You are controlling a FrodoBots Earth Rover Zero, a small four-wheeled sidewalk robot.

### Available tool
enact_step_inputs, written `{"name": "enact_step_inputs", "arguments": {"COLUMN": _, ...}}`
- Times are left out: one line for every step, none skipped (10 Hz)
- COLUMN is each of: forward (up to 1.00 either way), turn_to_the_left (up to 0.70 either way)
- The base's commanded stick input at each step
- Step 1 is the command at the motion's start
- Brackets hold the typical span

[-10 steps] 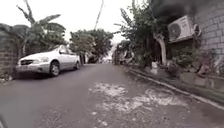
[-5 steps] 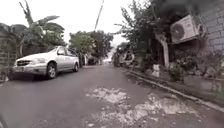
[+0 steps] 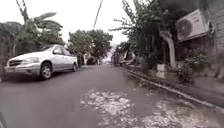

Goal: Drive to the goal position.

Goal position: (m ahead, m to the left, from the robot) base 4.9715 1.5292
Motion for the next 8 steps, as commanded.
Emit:
{"name": "enact_step_inputs", "arguments": {"forward": 0.7, "turn_to_the_left": 0.0}}
{"name": "enact_step_inputs", "arguments": {"forward": 0.7, "turn_to_the_left": 0.0}}
{"name": "enact_step_inputs", "arguments": {"forward": 0.7, "turn_to_the_left": 0.0}}
{"name": "enact_step_inputs", "arguments": {"forward": 0.7, "turn_to_the_left": 0.0}}
{"name": "enact_step_inputs", "arguments": {"forward": 0.7, "turn_to_the_left": 0.0}}
{"name": "enact_step_inputs", "arguments": {"forward": 0.7, "turn_to_the_left": 0.0}}
{"name": "enact_step_inputs", "arguments": {"forward": 0.7, "turn_to_the_left": 0.0}}
{"name": "enact_step_inputs", "arguments": {"forward": 0.7, "turn_to_the_left": 0.0}}
